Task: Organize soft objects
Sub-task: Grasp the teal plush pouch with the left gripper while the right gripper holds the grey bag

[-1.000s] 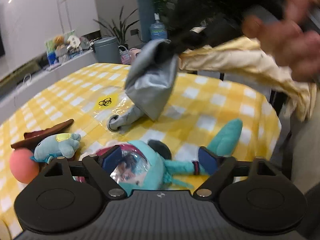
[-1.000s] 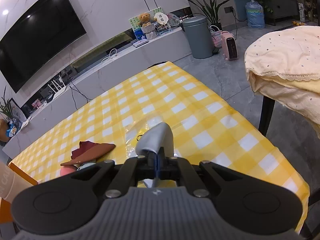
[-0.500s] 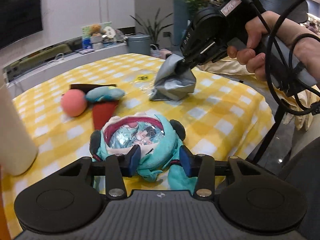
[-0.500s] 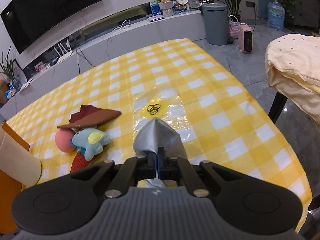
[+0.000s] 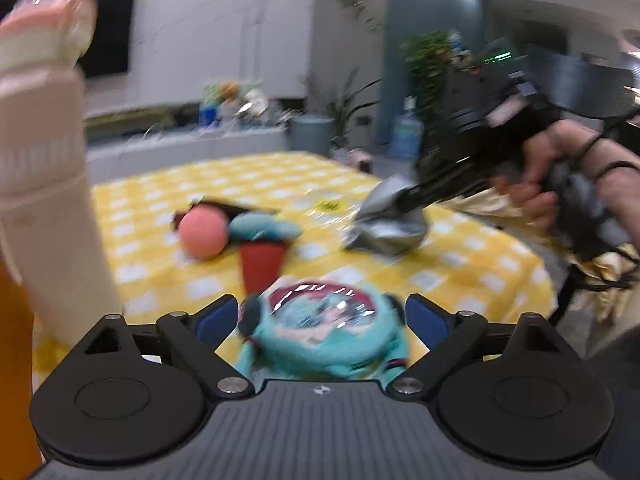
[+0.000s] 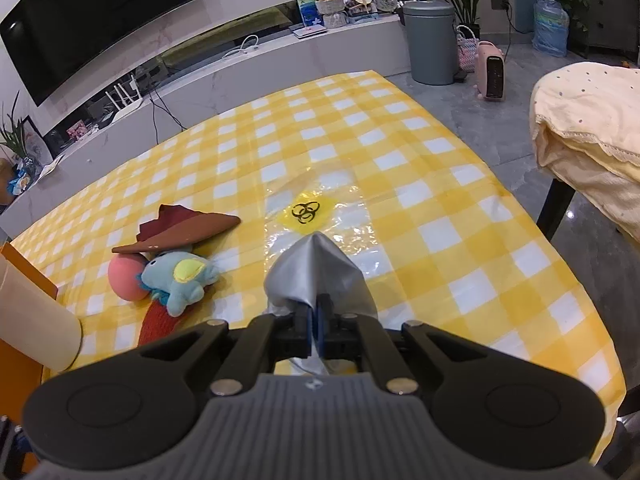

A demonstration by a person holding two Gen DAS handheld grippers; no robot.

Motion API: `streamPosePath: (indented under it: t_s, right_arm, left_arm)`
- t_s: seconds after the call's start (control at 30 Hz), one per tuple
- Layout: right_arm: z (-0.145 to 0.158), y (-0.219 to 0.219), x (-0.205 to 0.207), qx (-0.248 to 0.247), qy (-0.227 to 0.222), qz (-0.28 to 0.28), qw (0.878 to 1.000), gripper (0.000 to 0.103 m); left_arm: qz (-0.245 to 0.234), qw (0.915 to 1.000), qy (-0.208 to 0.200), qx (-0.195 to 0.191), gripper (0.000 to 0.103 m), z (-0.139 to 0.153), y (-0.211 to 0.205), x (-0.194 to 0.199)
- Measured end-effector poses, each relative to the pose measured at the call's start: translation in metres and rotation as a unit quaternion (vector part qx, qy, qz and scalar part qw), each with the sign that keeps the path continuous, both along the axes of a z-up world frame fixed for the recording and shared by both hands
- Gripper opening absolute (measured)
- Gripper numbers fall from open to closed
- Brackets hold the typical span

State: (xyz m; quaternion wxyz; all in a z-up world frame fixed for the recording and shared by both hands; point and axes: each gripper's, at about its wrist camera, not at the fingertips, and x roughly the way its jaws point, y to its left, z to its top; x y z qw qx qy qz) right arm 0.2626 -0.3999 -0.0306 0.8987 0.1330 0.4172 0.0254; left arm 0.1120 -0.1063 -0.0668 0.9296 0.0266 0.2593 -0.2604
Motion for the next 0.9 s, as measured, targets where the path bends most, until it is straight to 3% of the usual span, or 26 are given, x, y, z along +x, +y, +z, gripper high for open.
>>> streamPosePath:
  t_s: [0.1,0.2,0.37,0.43,0.53,0.8,0.9]
  right_arm:
    - [0.001,0.001,0.000,0.003,-0.003,0.001,1.000,0.002]
    - [0.001,0.000,-0.001,0.003,-0.002,0.001,1.000,0.002]
    - [0.001,0.000,-0.001,0.001,-0.002,-0.001,1.000,0.002]
    - [0.000,-0.001,-0.001,0.003,-0.001,-0.002,1.000,0.003]
    - [-0.004,0.001,0.001,-0.002,0.006,0.000,1.000,0.004]
    - [-0.003,0.002,0.000,-0.007,0.007,-0.002,1.000,0.004]
    - [-0.004,0.004,0.000,-0.010,0.008,-0.001,1.000,0.004]
  left_arm:
    - [0.005,0.9995,0.032,0.005,0.103,-0.011,-0.003,0.011]
    - [0.019,0.9987,0.038,0.029,0.103,-0.024,-0.004,0.017]
    - [0.016,0.9952,0.090,-0.034,0.103,-0.032,0.016,0.023]
    - [0.013,0.9952,0.091,-0.035,0.103,-0.032,0.018,0.023]
    - [-0.003,0.9940,0.098,-0.048,0.086,-0.030,0.021,0.022]
    - [-0.008,0.9922,0.110,-0.058,0.083,-0.027,0.028,0.015]
    - [0.003,0.9918,0.114,-0.056,0.067,-0.027,0.030,0.016]
